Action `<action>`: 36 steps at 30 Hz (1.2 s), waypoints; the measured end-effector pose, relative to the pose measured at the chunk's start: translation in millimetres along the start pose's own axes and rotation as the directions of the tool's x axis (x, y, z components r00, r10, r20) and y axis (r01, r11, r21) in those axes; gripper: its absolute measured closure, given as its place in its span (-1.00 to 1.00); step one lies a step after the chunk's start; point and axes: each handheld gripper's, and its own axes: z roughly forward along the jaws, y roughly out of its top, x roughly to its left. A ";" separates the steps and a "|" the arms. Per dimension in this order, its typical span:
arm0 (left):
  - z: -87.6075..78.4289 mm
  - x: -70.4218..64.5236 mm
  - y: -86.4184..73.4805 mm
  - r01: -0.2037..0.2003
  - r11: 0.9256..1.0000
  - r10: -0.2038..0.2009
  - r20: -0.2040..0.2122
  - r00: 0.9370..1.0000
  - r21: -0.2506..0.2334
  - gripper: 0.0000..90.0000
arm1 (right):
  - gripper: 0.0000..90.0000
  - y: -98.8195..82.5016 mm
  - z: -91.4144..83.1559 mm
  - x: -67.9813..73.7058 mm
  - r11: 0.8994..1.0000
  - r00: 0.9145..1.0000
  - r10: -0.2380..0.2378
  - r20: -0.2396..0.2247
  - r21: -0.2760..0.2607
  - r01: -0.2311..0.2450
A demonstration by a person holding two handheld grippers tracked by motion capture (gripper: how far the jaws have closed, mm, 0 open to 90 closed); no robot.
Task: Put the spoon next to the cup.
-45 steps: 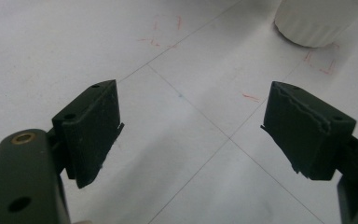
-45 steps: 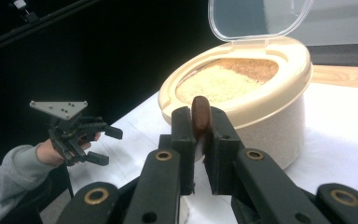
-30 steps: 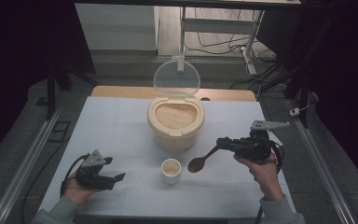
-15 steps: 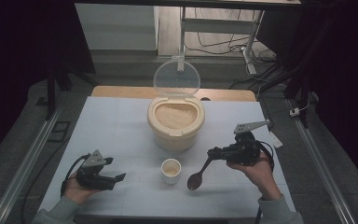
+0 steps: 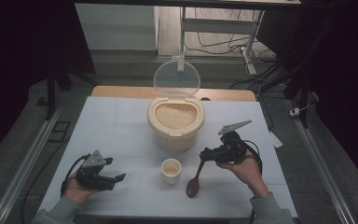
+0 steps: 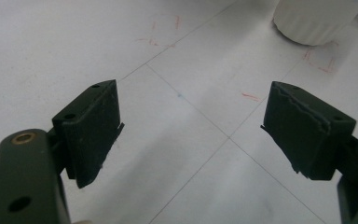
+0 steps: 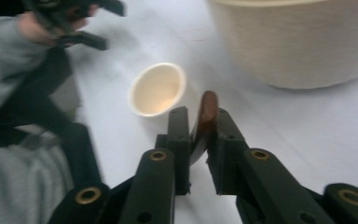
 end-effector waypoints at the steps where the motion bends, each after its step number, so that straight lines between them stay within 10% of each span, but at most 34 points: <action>1: 0.0 -0.5 0.2 0.000 1.000 0.000 0.000 1.000 -0.001 -0.59 | 0.67 -1.0 1.5 -2.2 1.000 1.000 -0.002 0.021 -0.007 0.003; 11: 0.4 0.2 0.6 0.001 1.000 -0.001 0.000 1.000 -0.002 -0.59 | 0.32 -17.1 27.9 -26.9 0.999 0.983 -0.002 0.181 -0.039 0.009; 29: -1.5 -1.1 -0.3 0.001 1.000 -0.001 -0.002 1.000 -0.006 -0.59 | -0.04 -30.9 57.7 -46.0 1.000 0.944 0.020 0.330 -0.018 -0.015; 36: -1.8 -0.2 -1.2 0.003 1.000 -0.003 -0.002 1.000 -0.006 -0.59 | -0.18 -32.7 56.7 -45.8 0.999 0.913 0.023 0.406 -0.052 -0.002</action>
